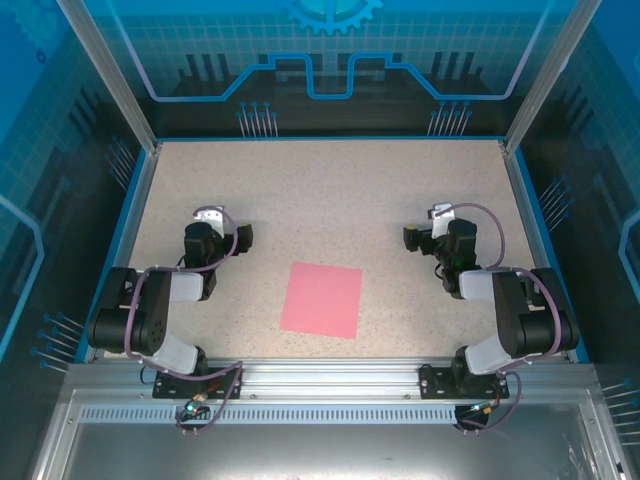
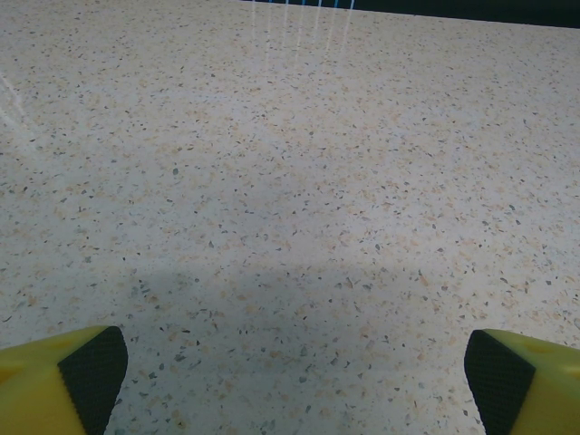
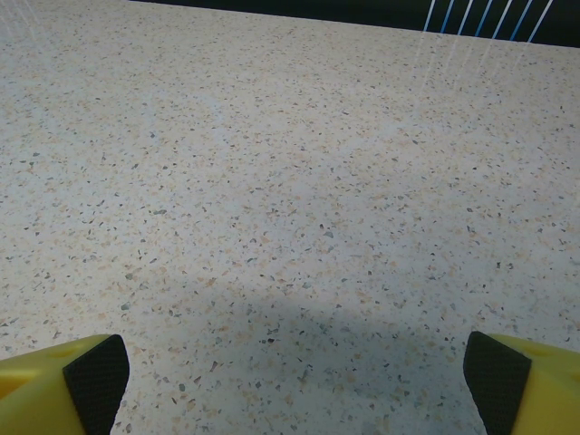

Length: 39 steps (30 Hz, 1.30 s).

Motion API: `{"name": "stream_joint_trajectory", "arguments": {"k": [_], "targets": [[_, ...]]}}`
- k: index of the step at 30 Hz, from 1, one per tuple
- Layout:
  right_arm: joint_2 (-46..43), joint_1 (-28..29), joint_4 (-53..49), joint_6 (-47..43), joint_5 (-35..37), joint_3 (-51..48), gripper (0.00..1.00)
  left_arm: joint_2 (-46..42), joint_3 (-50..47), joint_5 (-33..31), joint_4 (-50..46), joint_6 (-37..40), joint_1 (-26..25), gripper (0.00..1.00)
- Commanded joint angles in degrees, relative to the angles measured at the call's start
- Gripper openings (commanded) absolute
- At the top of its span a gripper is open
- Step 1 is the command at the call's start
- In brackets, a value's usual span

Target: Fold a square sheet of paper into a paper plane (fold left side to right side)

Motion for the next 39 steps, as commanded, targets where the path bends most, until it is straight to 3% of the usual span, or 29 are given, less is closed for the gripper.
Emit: {"name": "stream_joint_trajectory", "arguments": {"k": [1,8,11,13,15,19,23,29,33,39], "targets": [[-0.1,-0.5,0.4,-0.7,-0.8,1.3,0.99,-2.5,1.8,-1.9,-2.3,-0.8,0.6,0.99],[-0.4,-0.6,-0.2,-0.4,-0.7,1.5,0.99,-18.6,6.0,-3.6,-24.8,-7.9,-0.9,0.99],[-3.3,-0.9,-7.1,1.5,3.3,4.1,0.99,-23.7,11.9,-4.2,-43.8,-16.5,-4.6,0.99],[-7.0,-1.6,-17.1,3.6,4.1,7.5,0.99,-25.0,15.8,-3.8,-54.6,-18.3,-10.0,0.99],[-11.5,-1.9,-26.5,5.9,4.9,10.3,0.99,-25.7,18.8,-7.6,-64.0,-18.0,-18.9,0.99],[-19.9,-1.9,-42.5,11.0,1.7,13.6,0.99,-24.6,21.7,-10.8,-73.5,-22.3,-32.0,0.99],[-27.2,-1.5,-55.0,16.2,-4.3,14.8,0.99,-16.9,24.1,-11.8,-77.5,-27.7,-42.4,0.99],[-33.4,-0.1,-65.6,18.7,-9.2,14.3,0.99,7.1,39.0,-13.7,-84.8,-26.6,-53.0,0.99],[-35.3,0.3,-68.3,18.4,-8.6,14.2,0.99,17.8,47.6,-12.3,-86.7,-26.0,-54.9,0.99],[-36.4,0.4,-69.8,17.6,-8.1,14.9,0.99,21.8,50.0,-10.0,-85.1,-26.3,-54.6,0.99]]}}
